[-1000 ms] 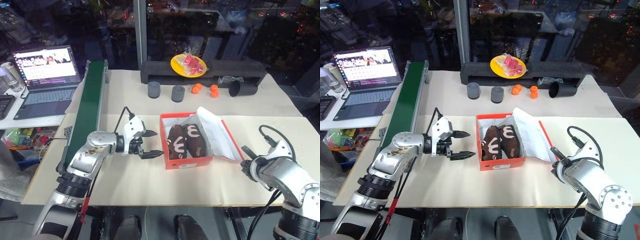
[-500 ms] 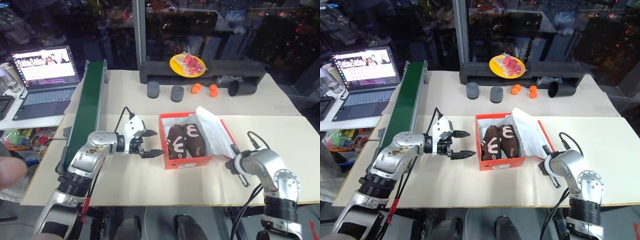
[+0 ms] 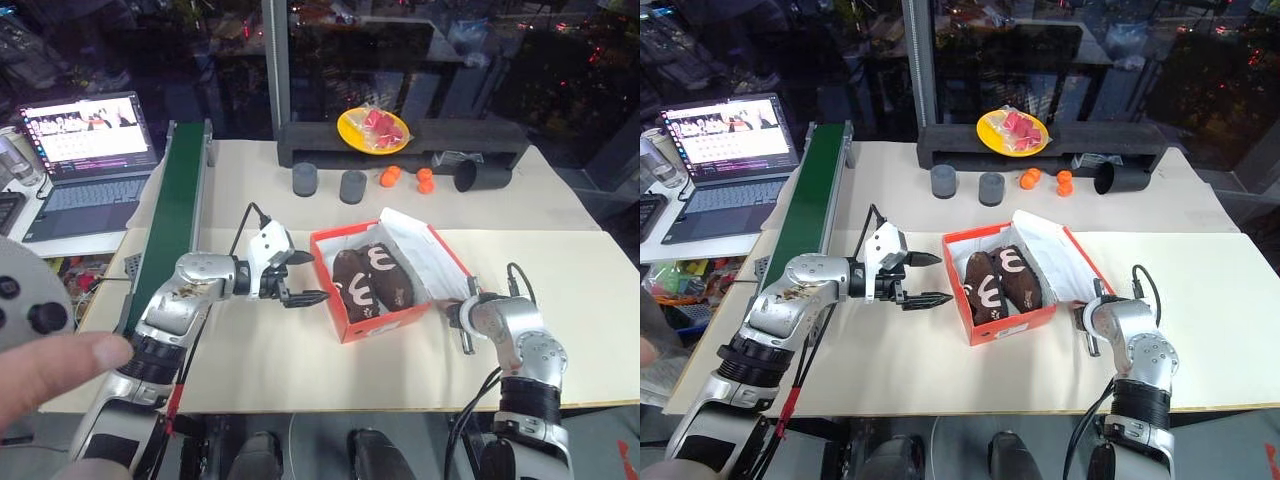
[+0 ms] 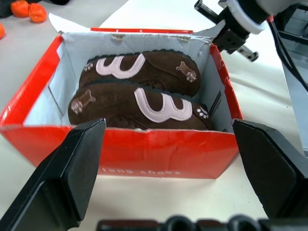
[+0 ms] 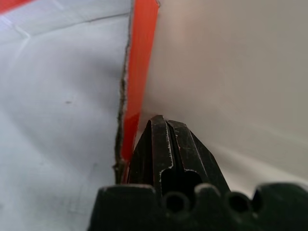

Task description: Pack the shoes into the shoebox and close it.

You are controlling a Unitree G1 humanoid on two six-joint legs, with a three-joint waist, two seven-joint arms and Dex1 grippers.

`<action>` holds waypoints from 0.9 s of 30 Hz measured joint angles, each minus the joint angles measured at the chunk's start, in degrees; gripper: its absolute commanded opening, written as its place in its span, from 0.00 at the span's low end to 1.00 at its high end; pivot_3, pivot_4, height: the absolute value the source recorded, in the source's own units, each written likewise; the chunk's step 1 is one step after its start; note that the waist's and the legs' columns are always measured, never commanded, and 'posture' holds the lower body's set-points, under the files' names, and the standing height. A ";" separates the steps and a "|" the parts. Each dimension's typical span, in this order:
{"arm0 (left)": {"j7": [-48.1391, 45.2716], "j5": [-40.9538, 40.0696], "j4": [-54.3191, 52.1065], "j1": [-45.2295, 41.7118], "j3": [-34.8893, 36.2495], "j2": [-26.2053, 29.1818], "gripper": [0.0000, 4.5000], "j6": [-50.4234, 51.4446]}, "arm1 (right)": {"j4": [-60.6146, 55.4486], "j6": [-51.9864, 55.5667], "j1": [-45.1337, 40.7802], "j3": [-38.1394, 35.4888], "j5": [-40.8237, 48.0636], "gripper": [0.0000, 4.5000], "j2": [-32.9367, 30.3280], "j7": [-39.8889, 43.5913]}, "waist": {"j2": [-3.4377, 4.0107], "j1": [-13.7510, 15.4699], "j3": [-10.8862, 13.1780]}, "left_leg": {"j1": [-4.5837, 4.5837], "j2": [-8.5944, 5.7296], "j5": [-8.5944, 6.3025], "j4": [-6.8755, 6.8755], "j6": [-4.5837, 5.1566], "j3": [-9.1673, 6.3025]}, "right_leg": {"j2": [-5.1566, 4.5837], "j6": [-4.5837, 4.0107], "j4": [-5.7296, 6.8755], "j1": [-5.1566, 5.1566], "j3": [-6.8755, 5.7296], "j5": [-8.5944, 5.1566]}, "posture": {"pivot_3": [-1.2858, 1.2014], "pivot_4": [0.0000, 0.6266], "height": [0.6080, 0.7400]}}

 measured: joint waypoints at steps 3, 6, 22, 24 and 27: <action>-0.35 0.09 0.94 -0.87 -0.02 0.03 1.00 -0.02 | 0.00 -2.38 -0.69 -1.25 -2.50 0.01 2.46 5.38 | 0.01 -0.19 0.00 | 0.01 0.00 0.00 0.00 0.00 0.00 | 0.00 0.00 0.03 0.00 0.00 0.00 | 0.52 0.24 1.00; -1.00 0.31 1.82 -1.62 -0.04 0.05 1.00 -0.07 | -0.03 -4.26 -1.58 -1.73 -5.42 0.01 4.38 10.89 | 0.02 -0.31 0.00 | 0.01 0.00 0.00 0.00 0.00 0.00 | 0.00 0.00 0.04 0.00 0.00 0.00 | 0.52 0.24 1.00; -2.45 1.22 2.28 -2.45 -0.02 0.90 1.00 -0.06 | -26.23 10.11 2.93 15.23 -27.01 0.01 -11.47 39.68 | 0.23 -0.17 0.11 | 0.02 -0.04 0.00 0.01 0.00 0.01 | -0.02 0.03 0.12 -0.03 0.01 -0.03 | 0.52 0.24 1.00; -2.44 1.22 2.28 -2.45 -0.03 0.90 1.00 -0.05 | -29.23 13.64 2.95 17.36 -28.80 0.01 -14.89 41.87 | 0.23 -0.06 0.11 | 0.03 -0.03 0.00 0.01 0.00 0.00 | 0.00 0.03 0.13 -0.03 0.00 -0.03 | 0.52 0.24 1.00; -2.41 1.22 2.28 -2.45 -0.03 0.92 1.00 -0.03 | -32.03 19.22 3.01 21.68 -32.13 0.01 -20.19 45.33 | 0.23 0.06 0.11 | 0.03 -0.05 0.00 0.03 0.00 0.01 | -0.01 0.02 0.13 -0.02 0.01 -0.03 | 0.52 0.24 1.00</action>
